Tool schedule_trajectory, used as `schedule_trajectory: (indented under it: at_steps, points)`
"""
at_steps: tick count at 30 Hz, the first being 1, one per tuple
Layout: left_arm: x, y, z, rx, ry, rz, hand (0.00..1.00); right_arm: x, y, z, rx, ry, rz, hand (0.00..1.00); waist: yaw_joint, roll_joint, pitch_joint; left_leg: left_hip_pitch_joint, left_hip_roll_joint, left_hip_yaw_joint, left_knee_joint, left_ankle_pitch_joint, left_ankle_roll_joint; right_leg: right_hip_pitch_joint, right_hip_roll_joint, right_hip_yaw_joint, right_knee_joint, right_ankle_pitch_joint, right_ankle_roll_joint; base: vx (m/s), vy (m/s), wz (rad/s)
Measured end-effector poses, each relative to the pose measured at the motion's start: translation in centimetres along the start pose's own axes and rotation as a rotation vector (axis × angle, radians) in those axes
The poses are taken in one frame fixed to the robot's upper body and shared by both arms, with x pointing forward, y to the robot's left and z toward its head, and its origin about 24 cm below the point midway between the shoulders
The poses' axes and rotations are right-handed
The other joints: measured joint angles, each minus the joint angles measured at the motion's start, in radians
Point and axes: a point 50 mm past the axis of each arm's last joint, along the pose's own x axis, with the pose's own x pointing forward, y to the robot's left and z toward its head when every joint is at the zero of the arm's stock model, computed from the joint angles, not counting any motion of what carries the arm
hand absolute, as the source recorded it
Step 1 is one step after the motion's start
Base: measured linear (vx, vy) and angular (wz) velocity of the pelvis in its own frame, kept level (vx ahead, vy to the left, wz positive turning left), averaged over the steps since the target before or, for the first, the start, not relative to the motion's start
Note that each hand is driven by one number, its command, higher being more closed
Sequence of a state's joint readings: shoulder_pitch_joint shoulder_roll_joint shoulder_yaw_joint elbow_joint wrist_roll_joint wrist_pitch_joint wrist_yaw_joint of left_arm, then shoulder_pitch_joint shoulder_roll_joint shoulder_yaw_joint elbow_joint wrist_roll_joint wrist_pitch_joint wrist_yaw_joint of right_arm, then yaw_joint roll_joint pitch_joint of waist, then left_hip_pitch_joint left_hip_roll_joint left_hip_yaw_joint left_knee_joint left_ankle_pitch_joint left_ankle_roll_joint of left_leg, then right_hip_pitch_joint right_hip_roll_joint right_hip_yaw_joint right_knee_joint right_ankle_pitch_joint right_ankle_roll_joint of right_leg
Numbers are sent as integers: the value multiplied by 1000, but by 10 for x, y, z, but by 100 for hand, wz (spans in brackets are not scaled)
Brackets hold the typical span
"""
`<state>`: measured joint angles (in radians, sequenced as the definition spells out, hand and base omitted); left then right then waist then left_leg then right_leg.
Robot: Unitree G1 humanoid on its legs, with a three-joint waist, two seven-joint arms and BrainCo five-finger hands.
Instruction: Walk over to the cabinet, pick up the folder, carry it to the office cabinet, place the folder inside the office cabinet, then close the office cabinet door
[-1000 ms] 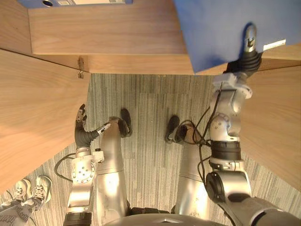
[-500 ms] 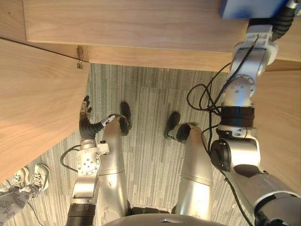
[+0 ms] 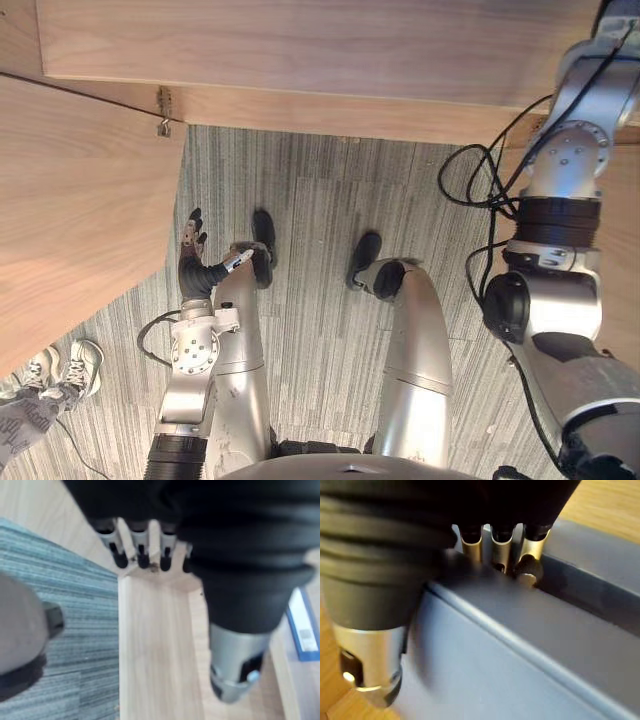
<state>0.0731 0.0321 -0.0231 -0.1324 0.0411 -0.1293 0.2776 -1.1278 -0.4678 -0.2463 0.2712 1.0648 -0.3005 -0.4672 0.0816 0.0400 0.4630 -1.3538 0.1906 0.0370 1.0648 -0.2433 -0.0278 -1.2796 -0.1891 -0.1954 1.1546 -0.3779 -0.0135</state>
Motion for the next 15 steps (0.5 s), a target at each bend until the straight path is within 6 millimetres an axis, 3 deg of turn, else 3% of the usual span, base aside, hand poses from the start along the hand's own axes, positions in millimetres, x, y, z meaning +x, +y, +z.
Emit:
schedule_trajectory:
  at_steps: [7, 15]
  points:
    - [0, 1, -2, 2, 10, -2, 0, 9, 17, 4, -47, -6, 56, 0, -5, 0, 0, -9, 5, -5, -4, 9, -3, -8, 4, -7, -1, 5, -8, -9, -3, 0]
    - [0, 2, -3, -9, 17, 2, 0, 9, 19, -2, -62, 11, 62, 0, -9, -1, -2, -8, 13, -5, -4, 11, -5, -8, 12, -7, -6, 10, -10, -5, 3, -1]
